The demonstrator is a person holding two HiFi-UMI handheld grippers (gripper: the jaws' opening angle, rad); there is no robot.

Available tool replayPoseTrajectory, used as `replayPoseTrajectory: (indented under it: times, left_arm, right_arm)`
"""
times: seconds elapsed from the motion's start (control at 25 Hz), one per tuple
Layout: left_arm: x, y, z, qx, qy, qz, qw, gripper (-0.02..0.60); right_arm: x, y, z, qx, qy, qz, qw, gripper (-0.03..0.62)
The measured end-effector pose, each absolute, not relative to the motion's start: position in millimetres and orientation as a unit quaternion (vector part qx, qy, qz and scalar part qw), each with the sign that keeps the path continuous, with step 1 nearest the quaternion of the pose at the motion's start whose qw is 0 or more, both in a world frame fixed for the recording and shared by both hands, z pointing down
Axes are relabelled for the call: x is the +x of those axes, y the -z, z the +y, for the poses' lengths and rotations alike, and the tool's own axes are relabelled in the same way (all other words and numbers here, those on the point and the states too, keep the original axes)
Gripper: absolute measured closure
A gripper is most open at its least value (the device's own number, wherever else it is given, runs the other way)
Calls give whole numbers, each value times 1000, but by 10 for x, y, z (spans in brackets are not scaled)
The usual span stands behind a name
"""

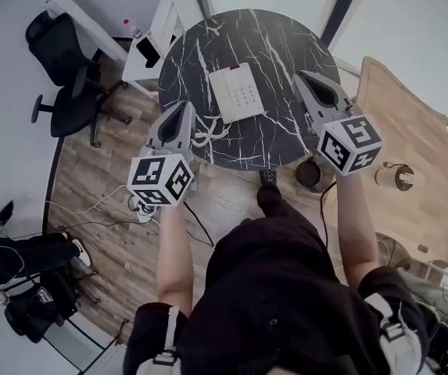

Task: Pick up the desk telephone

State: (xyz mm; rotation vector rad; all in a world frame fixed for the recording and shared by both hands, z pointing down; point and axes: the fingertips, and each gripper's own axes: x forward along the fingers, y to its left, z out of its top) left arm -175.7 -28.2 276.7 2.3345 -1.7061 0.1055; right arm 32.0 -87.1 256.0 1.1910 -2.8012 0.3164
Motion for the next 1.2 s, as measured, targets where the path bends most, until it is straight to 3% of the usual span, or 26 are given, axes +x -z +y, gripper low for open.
replayPoseTrajectory:
  times: [0.56, 1.2]
  left_arm:
    - [-1594, -3112, -1180, 777, -45, -609, 152, 566]
    - [-1655, -3800, -1179, 763, -63, -601, 228, 566]
  right_arm:
    - [285, -2977, -1813, 338, -125, -931, 64, 563]
    - [46, -3755, -1917, 301, -184, -927, 130, 563]
